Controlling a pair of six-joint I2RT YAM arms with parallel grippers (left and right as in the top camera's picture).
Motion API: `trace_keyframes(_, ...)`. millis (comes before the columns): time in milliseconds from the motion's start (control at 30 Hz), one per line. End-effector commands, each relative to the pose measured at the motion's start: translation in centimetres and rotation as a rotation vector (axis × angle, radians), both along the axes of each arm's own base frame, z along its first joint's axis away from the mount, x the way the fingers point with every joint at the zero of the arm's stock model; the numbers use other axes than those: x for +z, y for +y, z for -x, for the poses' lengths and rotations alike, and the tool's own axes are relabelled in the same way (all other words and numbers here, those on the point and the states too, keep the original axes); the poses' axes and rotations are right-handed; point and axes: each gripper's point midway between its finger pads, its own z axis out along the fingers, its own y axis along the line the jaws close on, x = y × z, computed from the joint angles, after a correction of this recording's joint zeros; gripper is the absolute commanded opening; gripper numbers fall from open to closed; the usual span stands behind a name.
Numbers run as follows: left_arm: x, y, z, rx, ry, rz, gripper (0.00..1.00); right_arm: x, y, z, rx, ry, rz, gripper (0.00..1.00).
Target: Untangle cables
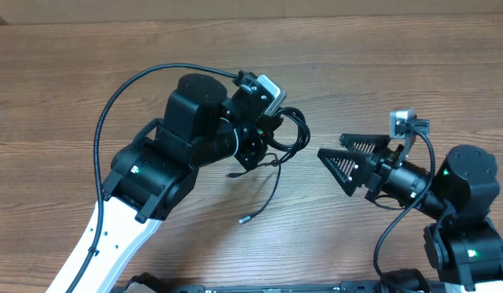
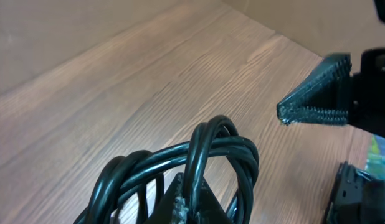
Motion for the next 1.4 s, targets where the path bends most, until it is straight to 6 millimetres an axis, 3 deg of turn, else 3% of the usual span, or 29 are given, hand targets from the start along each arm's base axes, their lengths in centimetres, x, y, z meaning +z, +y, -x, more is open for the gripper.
trace_keyframes(0, 1.9, -1.8, 2.0, -0.164, -0.046, 0.069, 0.04, 2.6, 1.6, 2.9, 0.209, -0.256, 0.069, 0.83)
trace_keyframes(133, 3.1, -3.2, 4.6, -0.321, -0.014, 0.158, 0.04, 2.5, 1.5, 2.7, 0.211, -0.334, 0.118, 0.78)
trace_keyframes(267, 3.2, -3.2, 4.3, -0.294, 0.014, 0.176, 0.04, 2.5, 1.5, 2.7, 0.206, -0.329, 0.117, 0.29)
trace_keyframes(367, 3.8, -3.3, 4.1, -0.271, 0.039, 0.21, 0.04, 2.5, 1.5, 2.7, 0.205, -0.326, 0.116, 0.08)
trace_keyframes(600, 3.4, -2.2, 1.4, -0.037, 0.132, 0.237, 0.05, 1.8, 1.5, 2.8, 0.208, -0.287, 0.118, 0.04)
trace_keyframes(633, 3.4, -2.2, 1.4, -0.037, 0.132, 0.237, 0.21, 1.7, 1.5, 2.9, 0.213, -0.298, 0.129, 0.04)
trace_keyframes(667, 3.3, -2.2, 1.4, -0.037, 0.137, 0.234, 0.54, 1.4, 1.5, 2.9, 0.219, -0.319, 0.151, 0.04)
trace_keyframes(733, 2.9, -2.1, 1.5, -0.052, 0.116, 0.207, 0.85, 1.0, 1.5, 3.0, 0.231, -0.338, 0.18, 0.04)
trace_keyframes(833, 2.8, -2.1, 1.6, -0.109, 0.021, 0.148, 0.99, 0.4, 1.5, 3.4, 0.255, -0.356, 0.205, 0.04)
trace_keyframes(867, 2.6, -2.0, 1.7, -0.134, -0.02, 0.12, 0.99, 0.4, 1.6, 3.6, 0.27, -0.368, 0.207, 0.04)
trace_keyframes(967, 1.1, -1.6, 2.5, -0.217, -0.088, 0.009, 0.8, 0.6, 1.8, 4.0, 0.298, -0.414, 0.218, 0.04)
trace_keyframes(1033, -0.6, -1.0, 3.4, -0.27, -0.087, -0.072, 0.61, 0.6, 1.8, 4.0, 0.301, -0.431, 0.227, 0.04)
trace_keyframes(1067, -1.9, -0.4, 4.2, -0.307, -0.071, -0.127, 0.33, 0.7, 1.8, 3.9, 0.3, -0.442, 0.227, 0.04)
trace_keyframes(1133, -3.1, 0.2, 5.3, -0.361, -0.059, -0.185, 0.21, 1.0, 1.8, 3.8, 0.298, -0.456, 0.228, 0.04)
trace_keyframes(1267, -3.0, -0.3, 7.0, -0.48, -0.084, -0.163, 0.23, 1.5, 2.0, 4.0, 0.313, -0.487, 0.218, 0.04)
trace_keyframes(1367, -2.8, -0.5, 6.9, -0.492, -0.108, -0.162, 0.33, 1.8, 2.3, 4.9, 0.361, -0.499, 0.191, 0.04)
